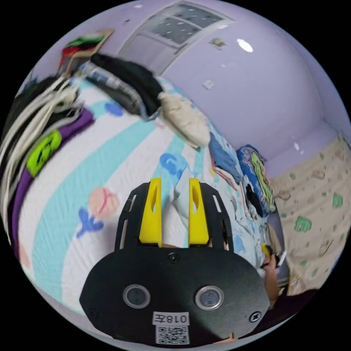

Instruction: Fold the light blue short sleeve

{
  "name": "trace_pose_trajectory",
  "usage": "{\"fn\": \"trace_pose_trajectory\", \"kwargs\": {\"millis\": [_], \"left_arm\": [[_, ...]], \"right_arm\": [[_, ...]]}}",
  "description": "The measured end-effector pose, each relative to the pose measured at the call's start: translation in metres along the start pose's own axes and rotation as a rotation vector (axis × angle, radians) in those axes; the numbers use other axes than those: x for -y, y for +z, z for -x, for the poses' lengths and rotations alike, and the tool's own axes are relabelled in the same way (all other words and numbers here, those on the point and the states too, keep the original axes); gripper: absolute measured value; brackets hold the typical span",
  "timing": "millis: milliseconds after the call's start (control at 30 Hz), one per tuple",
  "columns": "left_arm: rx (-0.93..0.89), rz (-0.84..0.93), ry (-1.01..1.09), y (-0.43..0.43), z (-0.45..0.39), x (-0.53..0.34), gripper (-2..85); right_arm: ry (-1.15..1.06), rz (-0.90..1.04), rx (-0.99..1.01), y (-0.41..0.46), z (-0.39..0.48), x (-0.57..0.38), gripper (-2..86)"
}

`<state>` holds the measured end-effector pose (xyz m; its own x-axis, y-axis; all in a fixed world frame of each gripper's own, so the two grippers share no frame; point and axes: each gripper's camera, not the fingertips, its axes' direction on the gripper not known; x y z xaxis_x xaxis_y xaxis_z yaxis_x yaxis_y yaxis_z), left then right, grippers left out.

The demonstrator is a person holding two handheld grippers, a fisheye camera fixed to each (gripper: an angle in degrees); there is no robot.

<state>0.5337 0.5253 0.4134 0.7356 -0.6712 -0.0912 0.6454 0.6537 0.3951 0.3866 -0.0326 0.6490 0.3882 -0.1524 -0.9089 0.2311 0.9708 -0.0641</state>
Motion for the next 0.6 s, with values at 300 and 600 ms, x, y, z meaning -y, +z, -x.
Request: {"fn": "trace_pose_trajectory", "kwargs": {"millis": [300, 600], "left_arm": [[0.181, 0.286, 1.020, 0.160, -0.231, 0.028, 13.3], [0.134, 0.533, 1.023, 0.259, -0.267, 0.049, 11.5]], "right_arm": [[-1.140, 0.300, 0.106, 0.126, 0.243, 0.008, 12.3], [-1.446, 0.575, 0.000, 0.222, 0.308, 0.012, 4.4]]}}
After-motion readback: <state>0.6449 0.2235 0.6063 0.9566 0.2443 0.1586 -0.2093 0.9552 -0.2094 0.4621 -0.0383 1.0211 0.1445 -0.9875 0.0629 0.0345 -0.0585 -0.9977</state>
